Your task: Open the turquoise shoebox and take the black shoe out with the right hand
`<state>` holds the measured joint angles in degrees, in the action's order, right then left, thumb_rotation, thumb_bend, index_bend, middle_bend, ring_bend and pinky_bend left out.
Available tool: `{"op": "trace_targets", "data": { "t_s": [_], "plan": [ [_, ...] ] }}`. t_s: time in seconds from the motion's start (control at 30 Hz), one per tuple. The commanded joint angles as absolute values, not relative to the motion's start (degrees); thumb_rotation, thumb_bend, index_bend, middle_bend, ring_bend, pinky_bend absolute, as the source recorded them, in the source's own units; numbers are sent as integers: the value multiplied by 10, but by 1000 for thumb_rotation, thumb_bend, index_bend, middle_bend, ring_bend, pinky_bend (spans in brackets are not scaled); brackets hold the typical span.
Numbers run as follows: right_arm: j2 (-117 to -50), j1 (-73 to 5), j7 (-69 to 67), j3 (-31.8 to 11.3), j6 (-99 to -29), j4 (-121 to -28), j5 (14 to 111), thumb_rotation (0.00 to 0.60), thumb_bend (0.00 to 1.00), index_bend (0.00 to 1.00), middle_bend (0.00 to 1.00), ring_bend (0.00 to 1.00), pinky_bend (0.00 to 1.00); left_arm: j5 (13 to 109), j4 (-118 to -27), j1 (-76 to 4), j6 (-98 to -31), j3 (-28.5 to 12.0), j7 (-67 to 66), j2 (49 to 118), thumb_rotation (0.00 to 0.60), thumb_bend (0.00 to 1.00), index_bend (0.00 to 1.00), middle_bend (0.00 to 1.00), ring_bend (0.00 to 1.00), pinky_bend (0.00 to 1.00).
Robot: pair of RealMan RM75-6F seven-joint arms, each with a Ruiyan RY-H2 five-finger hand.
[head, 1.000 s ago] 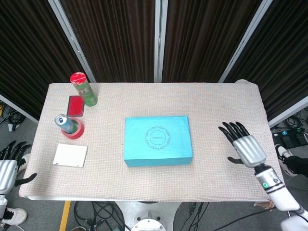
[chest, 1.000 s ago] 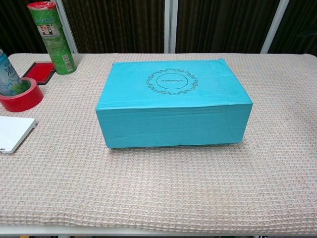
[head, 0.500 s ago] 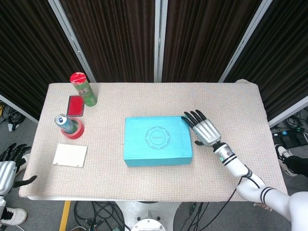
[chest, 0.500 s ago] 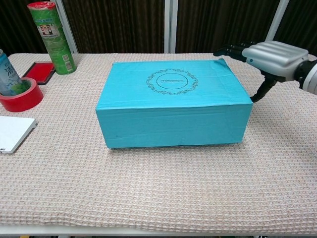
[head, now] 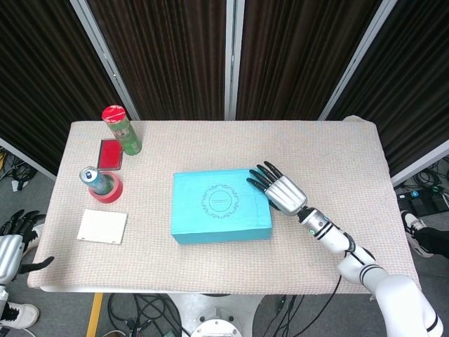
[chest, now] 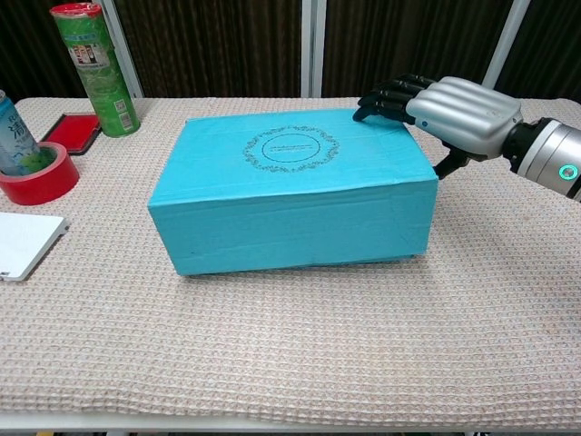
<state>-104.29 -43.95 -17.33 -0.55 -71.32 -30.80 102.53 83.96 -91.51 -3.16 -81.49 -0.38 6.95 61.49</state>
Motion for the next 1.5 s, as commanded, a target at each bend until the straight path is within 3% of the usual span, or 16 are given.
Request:
{"op": "trace_targets", "data": {
  "t_s": [0.03,0.17,0.27,0.6,0.7,0.8,0.93,1.03,1.1,1.2,1.33,1.4,1.5],
  "plan": [
    [-1054,-433,-208,10,-737,-283,1031,600,479,336,224,0,0,841,-916,-33,-813,-3,70,614,600,35,177,115,27,150],
    [-1048,-428,-244,8,-746,-298,1017,600,635,346,271,0,0,842,-917,-32,-814,-3,72,612,600,35,177,115,26,150],
    [-1031,-426,-296,-7,-733,-352,989,600,668,348,284,0,0,842,-919,-32,-814,-2,72,612,600,35,177,115,27,150],
    [-875,-445,-481,-100,-518,-705,799,600,655,344,327,0,0,850,-904,-27,-823,1,94,616,600,35,177,115,26,150],
    [-835,-455,-555,-139,-436,-779,721,600,599,307,327,0,0,853,-898,-26,-825,2,99,618,600,34,177,115,27,150],
    [-812,-465,-613,-176,-374,-807,672,600,478,263,303,0,0,854,-893,-25,-826,3,106,619,600,35,178,115,26,150],
    [-814,-474,-618,-200,-351,-801,643,600,288,132,178,0,0,853,-884,-21,-828,4,114,623,600,35,178,115,27,151],
    [-825,-483,-593,-212,-344,-793,609,600,222,10,63,0,0,852,-879,-20,-826,6,119,626,600,36,178,115,27,150],
    [-830,-487,-585,-224,-338,-792,574,600,208,0,16,0,0,853,-877,-20,-825,7,121,626,600,35,177,115,26,150],
    [-846,-493,-548,-237,-361,-783,523,600,204,0,0,0,0,852,-875,-19,-827,7,123,627,600,35,177,115,26,150],
    [-897,-490,-434,-264,-522,-782,427,600,197,0,0,0,0,852,-872,-17,-829,7,125,627,600,35,177,115,26,150],
    [-911,-486,-379,-261,-595,-786,443,600,195,0,0,0,0,852,-872,-16,-829,7,126,627,600,35,177,115,27,150],
    [-920,-471,-315,-223,-689,-791,543,600,193,0,0,0,0,853,-872,-16,-830,7,125,626,600,36,178,115,26,150]
  ]
}}
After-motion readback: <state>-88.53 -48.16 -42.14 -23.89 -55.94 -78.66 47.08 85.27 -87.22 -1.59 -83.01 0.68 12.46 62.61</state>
